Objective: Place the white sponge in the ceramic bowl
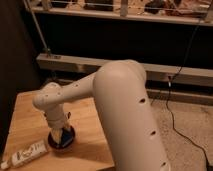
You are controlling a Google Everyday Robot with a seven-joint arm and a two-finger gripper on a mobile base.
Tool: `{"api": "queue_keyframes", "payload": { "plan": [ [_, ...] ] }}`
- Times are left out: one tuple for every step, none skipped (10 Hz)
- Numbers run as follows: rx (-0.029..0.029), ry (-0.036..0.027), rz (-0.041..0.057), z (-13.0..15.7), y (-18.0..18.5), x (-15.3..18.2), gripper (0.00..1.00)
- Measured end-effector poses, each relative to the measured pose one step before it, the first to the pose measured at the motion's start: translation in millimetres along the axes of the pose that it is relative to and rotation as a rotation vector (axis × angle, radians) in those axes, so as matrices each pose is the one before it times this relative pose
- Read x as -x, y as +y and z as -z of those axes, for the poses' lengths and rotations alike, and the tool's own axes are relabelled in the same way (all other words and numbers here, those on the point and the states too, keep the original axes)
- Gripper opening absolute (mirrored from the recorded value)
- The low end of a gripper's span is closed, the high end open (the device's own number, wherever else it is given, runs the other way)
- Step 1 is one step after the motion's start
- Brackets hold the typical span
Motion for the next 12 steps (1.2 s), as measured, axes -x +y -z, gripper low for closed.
{"api": "queue_keyframes", "payload": {
  "plan": [
    [0.00002,0.00504,-0.00025,-0.96,-1.12,2.04,0.80],
    [-0.00175,0.00627,-0.00160,-0.86,-1.84,0.92,0.80],
    [-0.00072,0.00307,-0.00225,-0.17,-1.22,0.10,0.80],
    [-0.00108,0.00328,-0.00207,-0.34,-1.35,0.01,0.80],
    [-0.00016,0.00164,-0.00182,0.33,-1.17,0.36,0.80],
    [-0.00005,0.00190,-0.00074,0.76,-1.13,-0.19,0.80],
    [0.00146,0.00274,0.00227,0.80,-0.31,-0.13,0.80],
    [0.00497,0.00221,0.00552,2.93,0.15,0.32,0.80],
    [0.00447,-0.00431,0.00506,6.26,-0.02,1.68,0.80],
    [0.00454,-0.00809,0.00004,7.76,-1.85,1.60,0.80],
    [0.01058,-0.01476,-0.00022,13.89,0.06,3.42,0.80],
    [0.00881,-0.01225,-0.00432,9.91,-0.46,1.97,0.80]
  ]
}}
